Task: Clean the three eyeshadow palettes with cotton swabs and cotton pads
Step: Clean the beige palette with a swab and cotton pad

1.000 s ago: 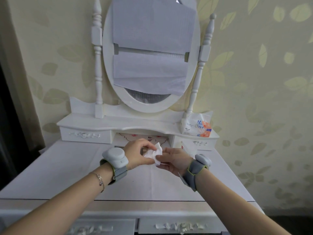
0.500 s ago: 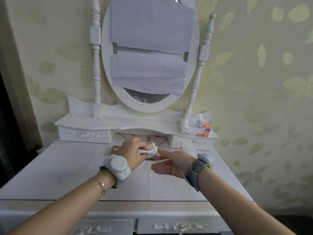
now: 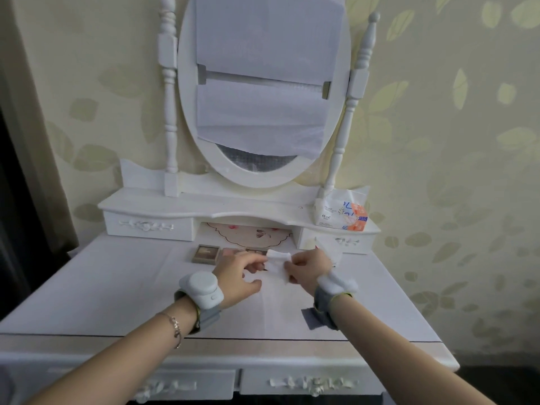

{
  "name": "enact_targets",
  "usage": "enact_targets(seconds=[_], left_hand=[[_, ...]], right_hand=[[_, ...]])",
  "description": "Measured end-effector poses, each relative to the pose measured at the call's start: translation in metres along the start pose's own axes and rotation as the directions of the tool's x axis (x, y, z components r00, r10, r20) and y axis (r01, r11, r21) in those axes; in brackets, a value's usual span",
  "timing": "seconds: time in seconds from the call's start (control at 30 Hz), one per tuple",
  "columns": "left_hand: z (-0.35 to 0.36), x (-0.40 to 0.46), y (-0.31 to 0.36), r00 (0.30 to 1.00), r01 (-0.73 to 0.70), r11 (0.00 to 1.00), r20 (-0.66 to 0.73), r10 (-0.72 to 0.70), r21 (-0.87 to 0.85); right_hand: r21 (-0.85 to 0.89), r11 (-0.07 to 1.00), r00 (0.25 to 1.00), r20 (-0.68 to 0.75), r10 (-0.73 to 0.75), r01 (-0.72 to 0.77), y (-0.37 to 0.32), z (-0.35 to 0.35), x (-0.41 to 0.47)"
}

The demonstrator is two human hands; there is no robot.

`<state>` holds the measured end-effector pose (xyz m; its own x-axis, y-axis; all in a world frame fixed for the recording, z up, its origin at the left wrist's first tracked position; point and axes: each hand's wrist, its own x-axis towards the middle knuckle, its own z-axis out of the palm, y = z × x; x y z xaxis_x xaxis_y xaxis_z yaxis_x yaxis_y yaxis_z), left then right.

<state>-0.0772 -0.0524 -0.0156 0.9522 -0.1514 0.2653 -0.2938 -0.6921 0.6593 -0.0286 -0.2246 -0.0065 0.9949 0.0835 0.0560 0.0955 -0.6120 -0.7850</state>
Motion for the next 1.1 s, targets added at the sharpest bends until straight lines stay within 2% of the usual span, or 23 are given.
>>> enact_targets(seconds=[0.03,0.1,0.17,0.23,0.33,0.5,0.57,0.7,0.8,0.97,1.03,1.1], left_hand=[[-0.002,-0.001,-0.006,1.000,0.015,1.000,-0.023,-0.015,0.010],[-0.008,-0.005,-0.019,0.996,0.057,0.998,-0.070,-0.055,0.035],[-0.014,-0.008,-0.030,0.989,0.108,0.993,-0.103,-0.103,0.040],[-0.018,-0.011,-0.040,0.978,0.162,0.987,-0.139,-0.157,0.023],[-0.022,-0.014,-0.053,0.963,0.225,0.974,-0.155,-0.220,0.015],[-0.022,-0.020,-0.068,0.942,0.328,0.943,-0.096,-0.322,0.053],[-0.022,-0.025,-0.076,0.933,0.357,0.932,-0.071,-0.352,0.061],[-0.023,-0.032,-0.086,0.923,0.383,0.923,-0.049,-0.382,0.034],[-0.023,-0.031,-0.087,0.916,0.399,0.917,-0.047,-0.398,0.020],[-0.026,-0.030,-0.092,0.913,0.408,0.913,0.018,-0.408,0.018],[-0.025,-0.030,-0.093,0.914,0.405,0.914,0.016,-0.405,0.019],[-0.022,-0.031,-0.091,0.913,0.409,0.912,0.000,-0.409,0.026]], right_hand=[[-0.245,0.966,0.996,-0.011,-0.084,0.079,0.004,-0.001,0.003],[-0.550,0.824,0.990,0.046,-0.132,0.136,0.006,-0.001,0.005],[-0.753,0.628,0.980,0.163,-0.112,0.197,0.006,0.003,0.004],[-0.829,0.486,0.958,0.281,-0.066,0.277,0.005,0.014,0.001],[-0.830,0.447,0.934,0.354,-0.039,0.333,0.001,0.028,-0.003],[-0.814,0.499,0.936,0.353,0.018,0.297,-0.010,0.042,0.005],[-0.808,0.507,0.936,0.351,0.004,0.301,-0.011,0.051,0.007],[-0.727,0.601,0.922,0.386,-0.044,0.333,-0.018,0.073,0.008],[-0.654,0.607,0.862,0.496,-0.108,0.452,-0.029,0.086,0.005],[-0.483,0.539,0.684,0.679,-0.266,0.690,-0.028,0.077,-0.017],[-0.488,0.525,0.677,0.688,-0.259,0.697,-0.015,0.059,-0.020],[-0.540,0.548,0.731,0.648,-0.214,0.639,0.000,0.036,-0.017]])
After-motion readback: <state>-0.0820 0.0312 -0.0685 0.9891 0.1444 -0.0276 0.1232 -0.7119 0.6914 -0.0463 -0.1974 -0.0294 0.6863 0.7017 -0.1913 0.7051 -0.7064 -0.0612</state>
